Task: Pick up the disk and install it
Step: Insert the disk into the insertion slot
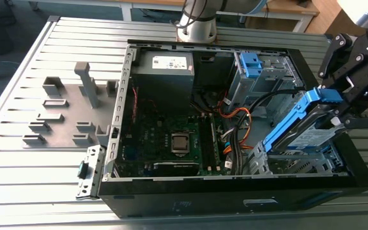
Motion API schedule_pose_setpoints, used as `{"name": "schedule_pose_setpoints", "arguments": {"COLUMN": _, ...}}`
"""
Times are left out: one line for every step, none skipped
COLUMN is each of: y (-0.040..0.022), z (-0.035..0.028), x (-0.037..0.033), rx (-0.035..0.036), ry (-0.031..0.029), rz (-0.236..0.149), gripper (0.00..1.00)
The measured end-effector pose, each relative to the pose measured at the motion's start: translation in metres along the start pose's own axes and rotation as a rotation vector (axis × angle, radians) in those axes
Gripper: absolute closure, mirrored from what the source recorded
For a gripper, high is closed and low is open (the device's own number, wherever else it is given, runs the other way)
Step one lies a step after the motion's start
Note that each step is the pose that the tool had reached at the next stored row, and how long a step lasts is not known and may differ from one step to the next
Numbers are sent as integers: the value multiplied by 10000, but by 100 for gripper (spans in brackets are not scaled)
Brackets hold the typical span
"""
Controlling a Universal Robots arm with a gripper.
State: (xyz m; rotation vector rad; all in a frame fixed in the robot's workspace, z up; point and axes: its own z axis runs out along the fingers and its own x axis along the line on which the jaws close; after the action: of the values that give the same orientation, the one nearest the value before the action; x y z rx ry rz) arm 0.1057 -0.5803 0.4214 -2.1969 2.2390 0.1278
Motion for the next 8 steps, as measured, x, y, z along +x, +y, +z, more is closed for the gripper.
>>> {"name": "schedule_pose_setpoints", "arguments": {"y": -1, "z": 14, "x": 1, "rx": 0, "ry": 0, "rz": 0, "gripper": 64}}
{"name": "schedule_pose_setpoints", "arguments": {"y": -2, "z": 29, "x": 2, "rx": 0, "ry": 1, "rz": 0, "gripper": 64}}
{"name": "schedule_pose_setpoints", "arguments": {"y": -3, "z": 47, "x": 3, "rx": 0, "ry": 0, "rz": 0, "gripper": 64}}
{"name": "schedule_pose_setpoints", "arguments": {"y": -4, "z": 65, "x": 4, "rx": 0, "ry": -1, "rz": 0, "gripper": 64}}
{"name": "schedule_pose_setpoints", "arguments": {"y": -5, "z": 83, "x": 5, "rx": 0, "ry": -2, "rz": 0, "gripper": 64}}
{"name": "schedule_pose_setpoints", "arguments": {"y": -6, "z": 99, "x": 6, "rx": 0, "ry": 0, "rz": 0, "gripper": 64}}
{"name": "schedule_pose_setpoints", "arguments": {"y": -7, "z": 116, "x": 7, "rx": 0, "ry": -1, "rz": 0, "gripper": 64}}
{"name": "schedule_pose_setpoints", "arguments": {"y": -8, "z": 133, "x": 8, "rx": -1, "ry": -1, "rz": -1, "gripper": 64}}
